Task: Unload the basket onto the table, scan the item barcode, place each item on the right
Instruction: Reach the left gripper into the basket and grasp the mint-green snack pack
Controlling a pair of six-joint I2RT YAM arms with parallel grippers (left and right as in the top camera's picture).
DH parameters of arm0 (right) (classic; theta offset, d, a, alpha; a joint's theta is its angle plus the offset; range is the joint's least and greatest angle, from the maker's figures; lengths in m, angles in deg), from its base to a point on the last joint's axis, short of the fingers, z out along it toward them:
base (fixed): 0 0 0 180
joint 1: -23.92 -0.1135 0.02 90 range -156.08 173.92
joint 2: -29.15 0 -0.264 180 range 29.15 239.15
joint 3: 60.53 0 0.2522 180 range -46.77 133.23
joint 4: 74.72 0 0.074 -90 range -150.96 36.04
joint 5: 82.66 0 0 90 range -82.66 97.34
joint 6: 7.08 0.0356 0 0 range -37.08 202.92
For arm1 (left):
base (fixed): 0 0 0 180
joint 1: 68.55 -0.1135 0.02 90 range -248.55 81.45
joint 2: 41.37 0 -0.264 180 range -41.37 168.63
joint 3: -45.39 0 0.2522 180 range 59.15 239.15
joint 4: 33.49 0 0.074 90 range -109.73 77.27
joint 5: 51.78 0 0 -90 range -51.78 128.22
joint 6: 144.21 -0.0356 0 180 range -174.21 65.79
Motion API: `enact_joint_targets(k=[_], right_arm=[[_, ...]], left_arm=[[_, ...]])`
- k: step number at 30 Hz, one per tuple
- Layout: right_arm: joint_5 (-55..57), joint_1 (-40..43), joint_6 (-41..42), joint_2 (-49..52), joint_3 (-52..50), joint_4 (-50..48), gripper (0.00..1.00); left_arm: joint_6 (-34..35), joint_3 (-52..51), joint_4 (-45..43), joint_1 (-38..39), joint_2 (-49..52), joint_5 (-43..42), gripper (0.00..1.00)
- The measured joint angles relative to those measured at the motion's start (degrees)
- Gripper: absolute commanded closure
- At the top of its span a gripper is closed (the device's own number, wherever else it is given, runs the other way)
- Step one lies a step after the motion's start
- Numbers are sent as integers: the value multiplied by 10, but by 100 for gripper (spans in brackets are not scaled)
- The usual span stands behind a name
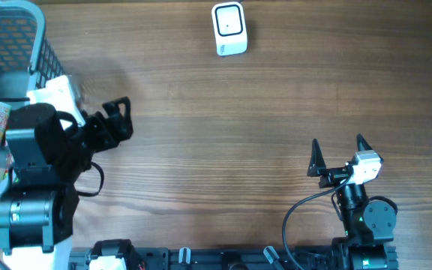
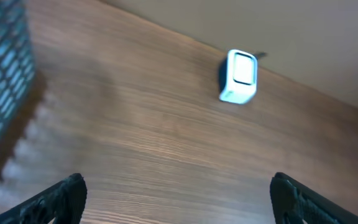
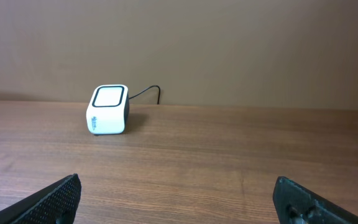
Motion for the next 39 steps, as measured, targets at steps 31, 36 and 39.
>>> enact_joint_targets(k=[31,36,39], right_arm=[[0,0,0,0,0,0,0],[0,0,0,0,0,0,0],[0,0,0,0,0,0,0]], left_arm=[[89,178,-137,-359,237,19,0],[98,178,-127,-361,299,18,0],[100,178,-116,-361,303,18,0]])
